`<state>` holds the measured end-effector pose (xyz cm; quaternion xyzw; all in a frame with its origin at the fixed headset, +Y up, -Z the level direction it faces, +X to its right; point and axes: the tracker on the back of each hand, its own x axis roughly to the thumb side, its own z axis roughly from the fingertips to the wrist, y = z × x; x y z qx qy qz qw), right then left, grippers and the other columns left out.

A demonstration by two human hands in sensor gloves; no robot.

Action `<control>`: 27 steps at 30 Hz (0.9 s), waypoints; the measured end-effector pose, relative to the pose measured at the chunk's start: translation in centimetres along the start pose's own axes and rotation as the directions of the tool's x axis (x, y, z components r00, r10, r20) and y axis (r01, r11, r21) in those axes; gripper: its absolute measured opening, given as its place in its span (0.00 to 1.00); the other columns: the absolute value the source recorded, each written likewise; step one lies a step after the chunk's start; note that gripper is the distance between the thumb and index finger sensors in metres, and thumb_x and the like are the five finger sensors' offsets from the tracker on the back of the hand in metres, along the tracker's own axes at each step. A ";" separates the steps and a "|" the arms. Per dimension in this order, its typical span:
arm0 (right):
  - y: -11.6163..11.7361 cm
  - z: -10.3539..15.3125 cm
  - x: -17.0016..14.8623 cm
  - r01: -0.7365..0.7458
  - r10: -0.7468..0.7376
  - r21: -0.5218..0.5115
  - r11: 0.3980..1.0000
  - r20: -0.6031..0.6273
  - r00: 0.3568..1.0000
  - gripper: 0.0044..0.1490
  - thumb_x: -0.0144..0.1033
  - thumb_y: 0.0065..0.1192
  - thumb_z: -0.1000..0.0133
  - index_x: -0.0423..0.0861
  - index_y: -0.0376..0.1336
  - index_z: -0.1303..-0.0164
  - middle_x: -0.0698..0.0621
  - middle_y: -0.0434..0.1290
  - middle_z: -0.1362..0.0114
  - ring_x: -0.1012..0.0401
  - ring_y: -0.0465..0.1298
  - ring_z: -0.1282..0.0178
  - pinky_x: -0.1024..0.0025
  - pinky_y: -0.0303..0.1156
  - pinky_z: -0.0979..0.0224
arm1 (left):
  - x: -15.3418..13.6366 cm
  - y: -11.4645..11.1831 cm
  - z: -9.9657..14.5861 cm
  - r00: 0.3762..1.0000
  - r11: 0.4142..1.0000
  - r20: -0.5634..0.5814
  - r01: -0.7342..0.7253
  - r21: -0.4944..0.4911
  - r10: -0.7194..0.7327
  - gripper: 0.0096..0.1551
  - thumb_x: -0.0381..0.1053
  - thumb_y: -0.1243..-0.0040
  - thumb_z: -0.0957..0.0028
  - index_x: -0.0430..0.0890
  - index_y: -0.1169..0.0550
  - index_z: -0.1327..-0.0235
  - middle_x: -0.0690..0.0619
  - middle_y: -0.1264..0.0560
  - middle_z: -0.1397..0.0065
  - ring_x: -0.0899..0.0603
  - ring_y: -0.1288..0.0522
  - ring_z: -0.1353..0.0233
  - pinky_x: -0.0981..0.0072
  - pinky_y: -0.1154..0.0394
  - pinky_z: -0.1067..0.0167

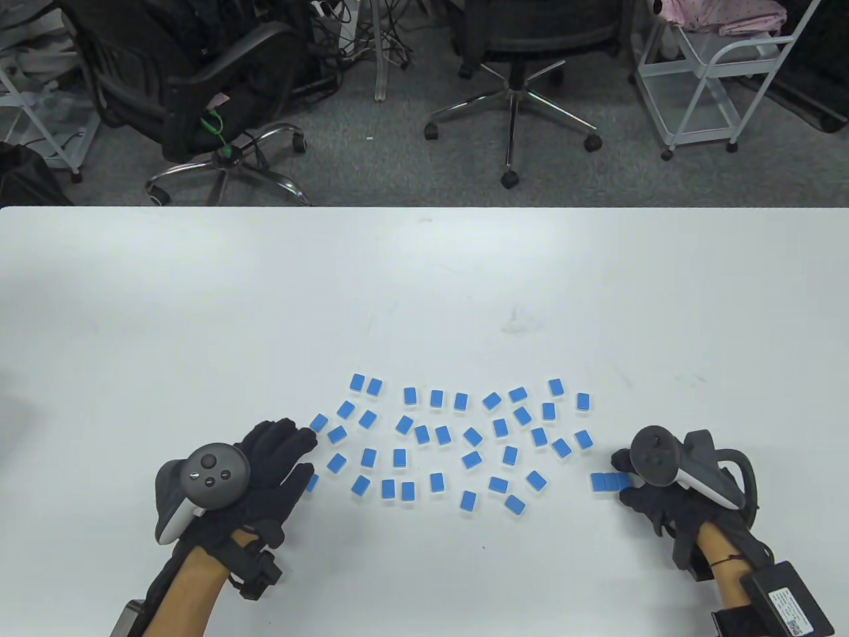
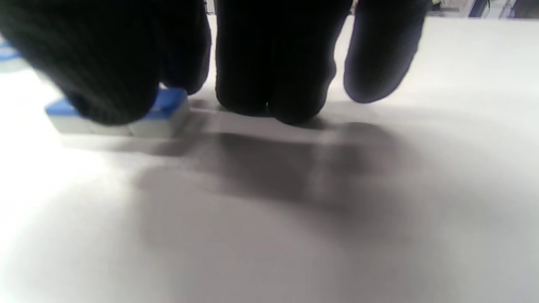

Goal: Build mahjong tile wall

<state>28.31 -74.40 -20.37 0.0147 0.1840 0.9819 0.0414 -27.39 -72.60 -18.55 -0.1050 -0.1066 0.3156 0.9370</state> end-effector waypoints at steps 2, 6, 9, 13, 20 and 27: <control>-0.3 0.0 -1.0 0.106 -0.105 0.019 0.994 -0.025 0.994 0.34 0.51 0.67 0.55 0.61 0.63 0.37 0.52 0.72 0.27 0.50 0.75 0.30 0.42 0.70 0.27 | 0.0 0.0 0.0 1.000 1.000 0.001 -0.002 0.001 0.002 0.38 0.68 0.56 0.46 0.57 0.35 0.21 0.50 0.46 0.13 0.36 0.54 0.14 0.30 0.59 0.24; -0.6 -0.4 -3.2 0.326 -0.323 0.011 0.945 -0.093 0.942 0.32 0.49 0.65 0.53 0.60 0.63 0.36 0.51 0.72 0.27 0.51 0.75 0.29 0.43 0.73 0.29 | 0.1 0.1 0.0 1.000 1.000 0.004 -0.002 0.005 0.002 0.38 0.68 0.56 0.46 0.57 0.35 0.21 0.50 0.46 0.13 0.37 0.54 0.14 0.30 0.59 0.24; -1.0 -1.1 -2.8 0.335 -0.331 0.004 0.942 -0.140 0.933 0.33 0.50 0.66 0.53 0.61 0.63 0.35 0.49 0.74 0.27 0.49 0.77 0.32 0.43 0.74 0.31 | 0.1 0.1 -0.1 1.000 1.000 0.007 -0.003 0.009 0.003 0.38 0.68 0.56 0.46 0.58 0.35 0.21 0.50 0.46 0.13 0.37 0.54 0.14 0.30 0.59 0.24; -1.6 -2.3 -0.7 0.176 -0.171 0.015 0.984 -0.169 0.971 0.34 0.50 0.66 0.53 0.62 0.62 0.34 0.50 0.75 0.29 0.49 0.79 0.35 0.45 0.76 0.32 | 0.0 0.1 0.0 1.000 1.000 0.000 -0.006 0.014 0.006 0.38 0.68 0.56 0.46 0.57 0.35 0.21 0.50 0.46 0.13 0.37 0.54 0.14 0.29 0.59 0.24; -2.0 -4.0 4.6 -0.069 0.072 0.032 0.997 -0.105 0.992 0.38 0.49 0.74 0.56 0.65 0.61 0.35 0.50 0.76 0.31 0.50 0.79 0.34 0.45 0.77 0.33 | -0.1 0.2 0.0 1.000 1.000 -0.006 -0.010 0.018 0.010 0.38 0.68 0.56 0.46 0.57 0.35 0.21 0.50 0.46 0.13 0.37 0.54 0.14 0.29 0.59 0.24; -1.5 -5.0 8.4 -0.342 0.339 -0.008 0.940 -0.100 0.935 0.38 0.50 0.77 0.59 0.66 0.63 0.37 0.51 0.79 0.36 0.52 0.83 0.39 0.44 0.78 0.36 | -0.1 0.3 0.0 1.000 1.000 -0.007 -0.012 0.017 0.012 0.38 0.68 0.56 0.46 0.57 0.35 0.21 0.50 0.46 0.13 0.37 0.54 0.14 0.29 0.59 0.24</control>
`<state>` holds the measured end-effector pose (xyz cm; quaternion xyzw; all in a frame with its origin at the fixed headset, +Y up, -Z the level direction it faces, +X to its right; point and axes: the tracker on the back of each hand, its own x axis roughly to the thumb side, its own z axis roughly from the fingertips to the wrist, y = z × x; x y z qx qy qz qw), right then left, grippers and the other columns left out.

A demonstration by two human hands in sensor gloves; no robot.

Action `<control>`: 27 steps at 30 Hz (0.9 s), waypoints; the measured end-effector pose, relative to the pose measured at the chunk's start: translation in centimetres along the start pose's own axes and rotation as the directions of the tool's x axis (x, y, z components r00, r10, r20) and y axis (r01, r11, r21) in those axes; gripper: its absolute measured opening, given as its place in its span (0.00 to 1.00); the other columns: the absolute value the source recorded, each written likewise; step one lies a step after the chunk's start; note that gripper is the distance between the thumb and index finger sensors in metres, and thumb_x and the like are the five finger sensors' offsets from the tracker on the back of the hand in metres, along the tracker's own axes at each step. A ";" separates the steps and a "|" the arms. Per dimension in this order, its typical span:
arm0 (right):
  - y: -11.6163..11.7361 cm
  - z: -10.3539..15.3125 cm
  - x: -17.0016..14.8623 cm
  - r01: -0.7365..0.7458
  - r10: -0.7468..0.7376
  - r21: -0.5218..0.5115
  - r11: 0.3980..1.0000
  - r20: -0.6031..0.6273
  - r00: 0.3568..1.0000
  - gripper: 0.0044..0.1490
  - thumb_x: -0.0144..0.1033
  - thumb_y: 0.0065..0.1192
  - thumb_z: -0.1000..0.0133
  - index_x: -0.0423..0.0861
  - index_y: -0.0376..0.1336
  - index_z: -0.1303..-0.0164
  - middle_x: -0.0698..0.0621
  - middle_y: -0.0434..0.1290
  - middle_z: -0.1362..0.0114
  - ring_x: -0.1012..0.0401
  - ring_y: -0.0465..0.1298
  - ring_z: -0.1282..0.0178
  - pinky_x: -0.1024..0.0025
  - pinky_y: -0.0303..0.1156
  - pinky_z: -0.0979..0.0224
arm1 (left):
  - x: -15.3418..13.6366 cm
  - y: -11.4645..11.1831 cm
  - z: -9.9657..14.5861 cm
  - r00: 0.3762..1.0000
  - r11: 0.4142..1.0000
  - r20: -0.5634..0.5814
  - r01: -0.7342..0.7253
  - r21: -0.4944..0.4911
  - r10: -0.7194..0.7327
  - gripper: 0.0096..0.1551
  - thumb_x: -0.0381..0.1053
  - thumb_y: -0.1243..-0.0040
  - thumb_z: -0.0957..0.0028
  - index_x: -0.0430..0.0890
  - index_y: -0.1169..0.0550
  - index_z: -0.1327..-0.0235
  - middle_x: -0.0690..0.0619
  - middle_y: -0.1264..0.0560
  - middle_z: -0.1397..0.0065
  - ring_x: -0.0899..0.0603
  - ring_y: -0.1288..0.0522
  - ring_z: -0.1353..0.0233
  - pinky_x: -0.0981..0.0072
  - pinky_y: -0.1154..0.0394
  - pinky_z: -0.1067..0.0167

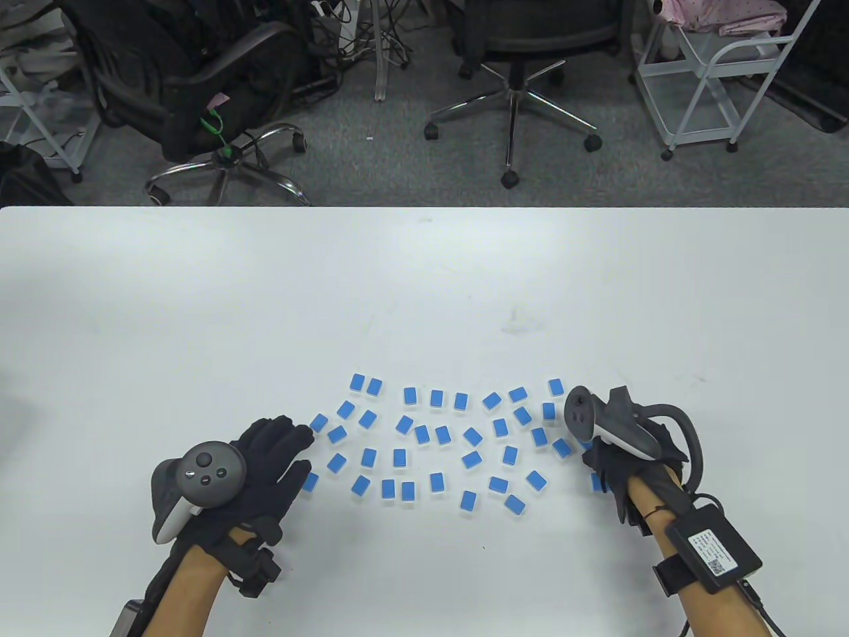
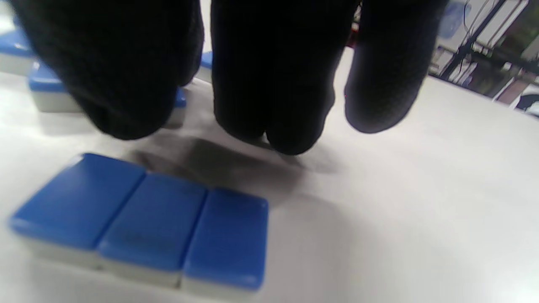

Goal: Build mahjong tile wall

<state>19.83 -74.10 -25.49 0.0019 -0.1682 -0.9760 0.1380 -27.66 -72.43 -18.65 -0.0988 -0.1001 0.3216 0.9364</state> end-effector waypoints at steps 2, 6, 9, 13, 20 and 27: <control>0.0 -0.1 0.6 -0.050 0.050 -0.030 0.998 -0.007 0.999 0.37 0.49 0.78 0.60 0.65 0.65 0.39 0.53 0.80 0.38 0.53 0.83 0.41 0.45 0.79 0.37 | 0.0 0.0 0.0 1.000 1.000 0.001 0.000 -0.001 0.000 0.38 0.68 0.56 0.46 0.57 0.35 0.21 0.50 0.46 0.13 0.37 0.54 0.14 0.29 0.59 0.24; 0.0 -0.1 1.2 -0.063 0.065 -0.095 0.993 0.014 0.998 0.33 0.47 0.80 0.62 0.62 0.69 0.44 0.55 0.83 0.44 0.56 0.85 0.45 0.47 0.79 0.38 | 0.0 0.0 -0.1 1.000 1.000 0.003 0.002 -0.008 -0.002 0.38 0.68 0.56 0.46 0.57 0.35 0.21 0.50 0.46 0.13 0.37 0.54 0.14 0.29 0.59 0.24; 0.0 -0.1 1.1 -0.071 0.072 -0.089 0.993 0.016 0.997 0.34 0.49 0.79 0.62 0.59 0.70 0.45 0.56 0.83 0.44 0.57 0.86 0.45 0.48 0.80 0.37 | 0.0 -0.1 -0.1 1.000 1.000 0.006 0.004 -0.016 -0.004 0.38 0.68 0.56 0.46 0.57 0.35 0.21 0.50 0.46 0.13 0.36 0.54 0.14 0.29 0.59 0.24; 0.2 -0.5 -0.8 0.047 -0.046 -0.028 0.999 0.015 0.999 0.34 0.53 0.77 0.61 0.56 0.70 0.44 0.56 0.82 0.43 0.56 0.85 0.43 0.47 0.80 0.38 | 0.0 0.1 -0.1 1.000 1.000 0.008 0.001 -0.005 0.000 0.38 0.68 0.56 0.46 0.57 0.35 0.21 0.50 0.46 0.13 0.37 0.54 0.14 0.29 0.59 0.24; 2.2 0.7 -8.7 0.307 -0.295 0.085 0.948 -0.123 0.947 0.35 0.51 0.76 0.59 0.57 0.66 0.41 0.54 0.80 0.38 0.53 0.82 0.38 0.48 0.80 0.36 | 0.1 0.1 -0.1 1.000 1.000 0.014 0.003 -0.004 -0.003 0.38 0.68 0.56 0.46 0.57 0.35 0.21 0.50 0.46 0.13 0.36 0.54 0.14 0.29 0.59 0.24; 4.1 3.7 -8.9 0.228 -0.228 0.010 0.974 -0.036 0.973 0.35 0.51 0.78 0.61 0.61 0.67 0.42 0.53 0.75 0.33 0.51 0.78 0.34 0.46 0.78 0.35 | 0.0 -0.1 -0.2 1.000 1.000 0.008 0.003 -0.012 -0.003 0.38 0.68 0.56 0.46 0.57 0.35 0.21 0.50 0.46 0.13 0.37 0.54 0.14 0.29 0.59 0.24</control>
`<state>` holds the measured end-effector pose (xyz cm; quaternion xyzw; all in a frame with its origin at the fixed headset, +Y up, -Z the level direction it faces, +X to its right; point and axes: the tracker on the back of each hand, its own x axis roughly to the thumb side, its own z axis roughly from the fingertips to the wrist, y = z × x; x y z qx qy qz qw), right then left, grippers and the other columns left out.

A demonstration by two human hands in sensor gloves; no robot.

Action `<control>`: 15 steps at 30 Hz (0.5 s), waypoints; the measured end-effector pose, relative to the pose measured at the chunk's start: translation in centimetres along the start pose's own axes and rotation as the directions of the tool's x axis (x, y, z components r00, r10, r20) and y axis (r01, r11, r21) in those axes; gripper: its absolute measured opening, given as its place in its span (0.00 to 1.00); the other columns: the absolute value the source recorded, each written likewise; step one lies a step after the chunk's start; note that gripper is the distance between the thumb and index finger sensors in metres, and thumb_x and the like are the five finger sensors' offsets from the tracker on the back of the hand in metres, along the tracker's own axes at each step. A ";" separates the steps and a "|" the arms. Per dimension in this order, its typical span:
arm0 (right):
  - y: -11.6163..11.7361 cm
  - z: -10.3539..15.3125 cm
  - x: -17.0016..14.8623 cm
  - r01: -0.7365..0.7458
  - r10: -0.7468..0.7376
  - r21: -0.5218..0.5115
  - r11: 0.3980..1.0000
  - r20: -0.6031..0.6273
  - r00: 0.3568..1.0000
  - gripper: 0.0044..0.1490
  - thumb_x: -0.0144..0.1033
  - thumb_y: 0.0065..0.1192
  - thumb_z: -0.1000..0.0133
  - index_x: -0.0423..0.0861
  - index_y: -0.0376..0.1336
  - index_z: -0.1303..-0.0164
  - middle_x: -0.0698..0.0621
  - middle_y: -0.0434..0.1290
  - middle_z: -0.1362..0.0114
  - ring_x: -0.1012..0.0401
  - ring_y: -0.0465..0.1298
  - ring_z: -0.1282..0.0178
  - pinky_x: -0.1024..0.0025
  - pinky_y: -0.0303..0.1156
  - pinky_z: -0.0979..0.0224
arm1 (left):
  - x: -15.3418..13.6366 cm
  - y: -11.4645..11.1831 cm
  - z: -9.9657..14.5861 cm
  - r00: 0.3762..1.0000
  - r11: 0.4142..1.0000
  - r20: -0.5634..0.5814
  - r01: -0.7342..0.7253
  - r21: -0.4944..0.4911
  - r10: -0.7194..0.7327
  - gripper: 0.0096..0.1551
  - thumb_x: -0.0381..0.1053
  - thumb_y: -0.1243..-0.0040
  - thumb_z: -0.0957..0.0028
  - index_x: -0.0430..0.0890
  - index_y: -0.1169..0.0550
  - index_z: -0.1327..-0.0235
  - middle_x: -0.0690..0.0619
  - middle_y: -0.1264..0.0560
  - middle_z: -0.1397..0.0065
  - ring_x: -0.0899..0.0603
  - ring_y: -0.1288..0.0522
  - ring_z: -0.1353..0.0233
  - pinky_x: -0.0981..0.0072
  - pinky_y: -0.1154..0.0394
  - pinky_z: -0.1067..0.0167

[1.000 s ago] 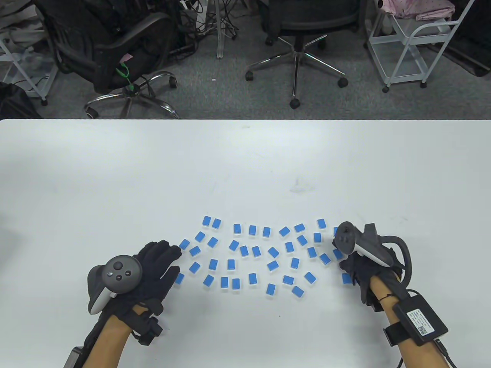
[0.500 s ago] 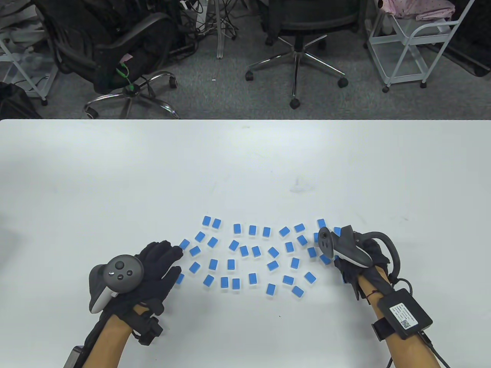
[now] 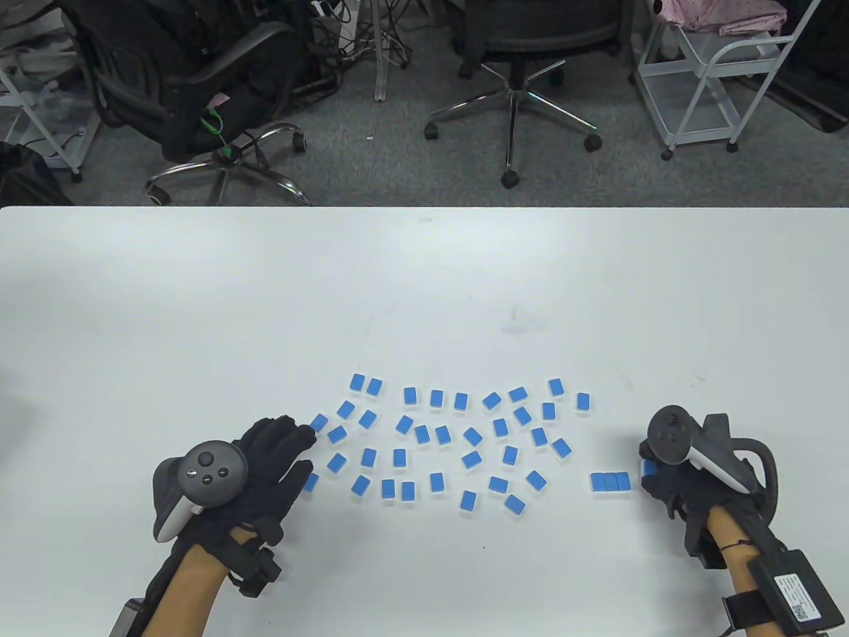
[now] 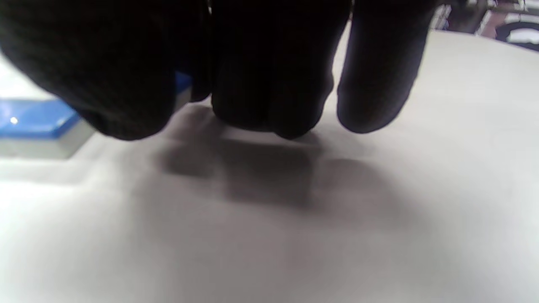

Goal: Build mahjong tile wall

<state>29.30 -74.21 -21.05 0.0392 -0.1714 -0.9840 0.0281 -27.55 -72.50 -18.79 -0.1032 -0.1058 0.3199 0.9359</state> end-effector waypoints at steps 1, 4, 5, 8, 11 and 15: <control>0.3 0.1 0.3 -0.032 0.032 -0.017 0.999 0.008 0.999 0.35 0.51 0.78 0.61 0.61 0.67 0.42 0.53 0.75 0.33 0.51 0.77 0.34 0.45 0.78 0.35 | -0.1 -0.1 0.0 1.000 1.000 -0.004 -0.001 -0.002 0.001 0.38 0.68 0.56 0.46 0.58 0.35 0.21 0.50 0.46 0.13 0.36 0.54 0.14 0.29 0.59 0.24; 0.2 0.3 0.5 -0.029 0.030 -0.027 0.999 0.032 0.999 0.35 0.50 0.79 0.62 0.61 0.68 0.43 0.53 0.75 0.34 0.50 0.78 0.35 0.44 0.77 0.34 | -0.2 -0.2 0.0 1.000 1.000 -0.014 -0.008 -0.008 0.008 0.38 0.68 0.56 0.46 0.57 0.35 0.21 0.50 0.46 0.13 0.36 0.54 0.14 0.29 0.59 0.24; 0.2 0.4 0.6 -0.002 0.003 -0.027 1.000 0.045 0.999 0.35 0.50 0.79 0.62 0.61 0.68 0.43 0.53 0.75 0.34 0.50 0.77 0.35 0.44 0.77 0.34 | -0.2 -0.2 0.0 1.000 1.000 -0.017 -0.009 -0.009 0.008 0.38 0.68 0.56 0.46 0.57 0.35 0.21 0.50 0.46 0.13 0.36 0.54 0.14 0.29 0.59 0.24; 0.2 0.5 0.5 0.003 -0.001 -0.029 1.000 0.049 0.999 0.35 0.50 0.79 0.62 0.61 0.68 0.43 0.53 0.75 0.34 0.50 0.77 0.34 0.43 0.76 0.34 | -0.2 -0.2 0.0 1.000 1.000 -0.020 -0.010 -0.010 0.009 0.38 0.68 0.56 0.46 0.57 0.35 0.21 0.50 0.46 0.13 0.36 0.54 0.14 0.29 0.59 0.24; 0.2 0.5 0.5 0.003 -0.001 -0.033 0.999 0.049 0.999 0.35 0.50 0.79 0.62 0.62 0.68 0.43 0.53 0.75 0.33 0.50 0.77 0.34 0.43 0.76 0.33 | -0.2 -0.2 0.0 1.000 1.000 -0.019 -0.008 -0.012 0.007 0.38 0.68 0.56 0.46 0.57 0.35 0.21 0.50 0.46 0.13 0.36 0.53 0.14 0.29 0.58 0.24; 0.3 0.5 0.6 0.003 -0.001 -0.035 0.999 0.054 0.999 0.35 0.49 0.79 0.62 0.61 0.68 0.43 0.53 0.75 0.34 0.50 0.77 0.34 0.43 0.76 0.33 | -0.2 -0.2 0.0 1.000 1.000 -0.021 -0.008 -0.015 0.008 0.38 0.68 0.56 0.46 0.57 0.35 0.21 0.50 0.46 0.13 0.36 0.53 0.14 0.29 0.58 0.24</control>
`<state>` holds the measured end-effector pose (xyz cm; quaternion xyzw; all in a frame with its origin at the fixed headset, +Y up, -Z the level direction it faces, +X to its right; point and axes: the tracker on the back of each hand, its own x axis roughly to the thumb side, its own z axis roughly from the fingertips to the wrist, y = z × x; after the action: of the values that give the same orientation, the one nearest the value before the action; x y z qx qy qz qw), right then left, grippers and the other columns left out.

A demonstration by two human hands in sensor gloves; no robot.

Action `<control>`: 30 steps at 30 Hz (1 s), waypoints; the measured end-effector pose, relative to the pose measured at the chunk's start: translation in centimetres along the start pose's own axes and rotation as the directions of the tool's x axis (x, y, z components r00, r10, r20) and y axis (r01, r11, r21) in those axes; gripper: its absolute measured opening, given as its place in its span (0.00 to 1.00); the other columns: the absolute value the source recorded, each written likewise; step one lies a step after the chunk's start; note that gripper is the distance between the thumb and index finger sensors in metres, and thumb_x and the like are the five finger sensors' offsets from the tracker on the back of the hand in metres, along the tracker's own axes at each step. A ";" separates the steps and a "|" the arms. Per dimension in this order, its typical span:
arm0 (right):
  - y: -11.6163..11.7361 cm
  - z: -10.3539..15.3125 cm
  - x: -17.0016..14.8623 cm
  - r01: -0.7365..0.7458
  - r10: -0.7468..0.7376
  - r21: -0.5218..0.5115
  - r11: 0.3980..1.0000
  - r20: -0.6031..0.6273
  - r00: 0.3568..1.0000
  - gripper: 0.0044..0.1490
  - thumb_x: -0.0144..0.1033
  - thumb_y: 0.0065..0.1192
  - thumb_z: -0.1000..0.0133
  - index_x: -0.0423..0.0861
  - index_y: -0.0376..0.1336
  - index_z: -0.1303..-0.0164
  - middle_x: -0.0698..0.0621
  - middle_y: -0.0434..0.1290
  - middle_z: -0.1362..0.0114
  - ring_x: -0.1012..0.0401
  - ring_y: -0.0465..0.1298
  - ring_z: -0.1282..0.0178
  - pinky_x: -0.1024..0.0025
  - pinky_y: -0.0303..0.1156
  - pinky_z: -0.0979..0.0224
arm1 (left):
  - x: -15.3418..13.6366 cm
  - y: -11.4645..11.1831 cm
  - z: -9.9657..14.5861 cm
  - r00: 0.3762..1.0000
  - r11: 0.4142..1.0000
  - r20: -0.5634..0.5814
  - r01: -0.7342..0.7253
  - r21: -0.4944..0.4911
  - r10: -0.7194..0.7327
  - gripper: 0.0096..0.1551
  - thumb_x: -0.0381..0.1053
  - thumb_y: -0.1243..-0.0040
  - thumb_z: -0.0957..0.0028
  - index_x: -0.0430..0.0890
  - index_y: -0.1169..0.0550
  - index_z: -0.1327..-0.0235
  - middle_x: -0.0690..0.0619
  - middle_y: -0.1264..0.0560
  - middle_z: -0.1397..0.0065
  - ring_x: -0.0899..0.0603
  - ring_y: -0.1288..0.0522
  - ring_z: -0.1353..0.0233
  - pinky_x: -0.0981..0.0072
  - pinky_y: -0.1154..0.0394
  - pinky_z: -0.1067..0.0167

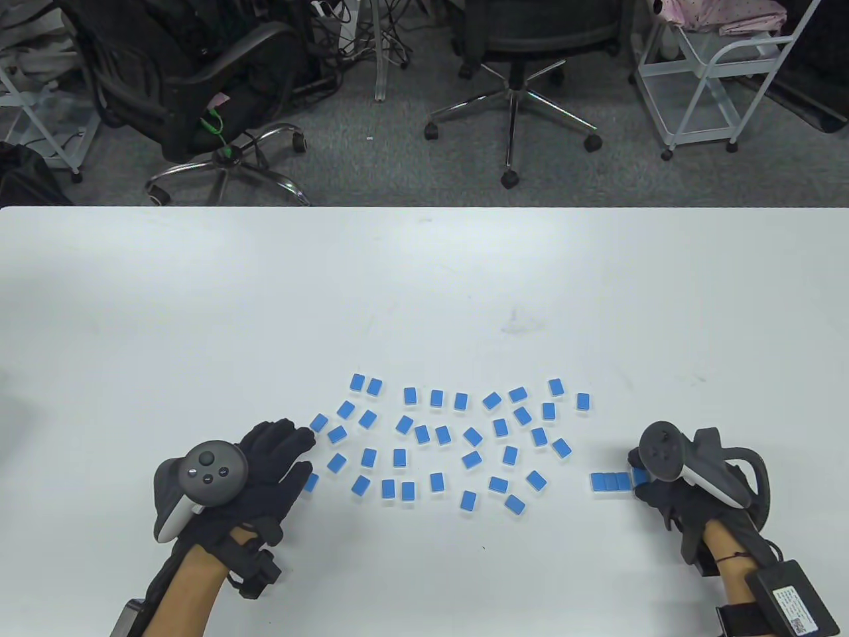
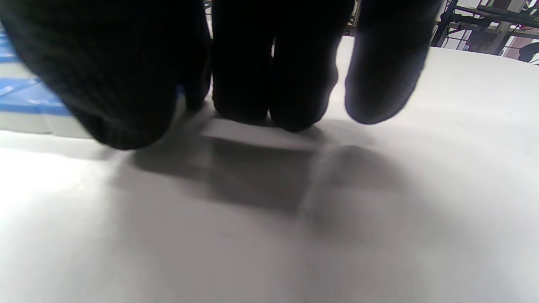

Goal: Build mahjong tile wall

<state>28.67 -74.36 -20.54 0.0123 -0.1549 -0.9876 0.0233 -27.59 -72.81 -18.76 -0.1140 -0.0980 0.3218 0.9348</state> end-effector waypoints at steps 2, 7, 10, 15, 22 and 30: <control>0.0 0.0 0.1 -0.002 0.002 -0.001 1.000 0.006 1.000 0.35 0.49 0.79 0.63 0.61 0.68 0.43 0.53 0.75 0.34 0.50 0.77 0.34 0.43 0.76 0.33 | 0.0 0.0 0.0 1.000 1.000 -0.001 0.000 -0.001 0.000 0.39 0.68 0.56 0.46 0.57 0.35 0.21 0.50 0.46 0.13 0.36 0.53 0.14 0.30 0.58 0.24; 0.1 0.0 0.3 -0.014 0.015 -0.001 1.000 0.013 1.000 0.35 0.49 0.79 0.63 0.61 0.68 0.43 0.53 0.75 0.34 0.51 0.77 0.34 0.43 0.75 0.33 | 0.0 0.0 0.0 1.000 1.000 -0.001 0.001 -0.003 -0.001 0.38 0.68 0.56 0.46 0.57 0.35 0.21 0.50 0.46 0.13 0.36 0.53 0.14 0.30 0.58 0.24; 0.1 0.1 0.3 -0.015 0.015 -0.001 1.000 0.012 1.000 0.35 0.49 0.79 0.63 0.61 0.68 0.43 0.53 0.75 0.34 0.51 0.77 0.34 0.43 0.75 0.33 | 0.0 0.0 0.0 1.000 1.000 0.001 0.002 -0.004 -0.002 0.38 0.68 0.56 0.46 0.57 0.35 0.21 0.50 0.45 0.13 0.36 0.53 0.14 0.29 0.58 0.24; 0.1 0.1 0.3 -0.011 0.011 0.001 1.000 0.014 1.000 0.35 0.49 0.79 0.63 0.62 0.68 0.43 0.53 0.75 0.33 0.51 0.77 0.34 0.43 0.75 0.32 | 0.0 0.0 0.0 1.000 1.000 0.002 0.002 -0.003 -0.002 0.38 0.68 0.56 0.46 0.57 0.35 0.21 0.50 0.45 0.13 0.36 0.53 0.14 0.30 0.58 0.24; 0.2 0.1 0.4 -0.008 0.008 0.002 1.000 0.017 1.000 0.36 0.49 0.79 0.63 0.61 0.68 0.43 0.53 0.75 0.33 0.51 0.77 0.34 0.43 0.74 0.31 | -0.1 0.0 0.1 1.000 1.000 0.001 0.003 -0.004 -0.003 0.38 0.68 0.56 0.46 0.57 0.35 0.21 0.50 0.45 0.13 0.36 0.53 0.14 0.30 0.58 0.24; 0.2 0.2 0.3 -0.010 0.009 0.016 1.000 0.017 1.000 0.40 0.50 0.79 0.64 0.61 0.65 0.39 0.53 0.74 0.32 0.51 0.76 0.32 0.43 0.71 0.27 | -0.1 0.0 0.1 1.000 1.000 0.000 0.004 -0.005 -0.004 0.38 0.68 0.56 0.46 0.57 0.35 0.21 0.50 0.45 0.13 0.36 0.53 0.14 0.30 0.58 0.24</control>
<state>28.36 -74.55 -20.28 0.0033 -0.1633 -0.9862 0.0266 -27.65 -72.88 -18.66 -0.1162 -0.0990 0.3197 0.9351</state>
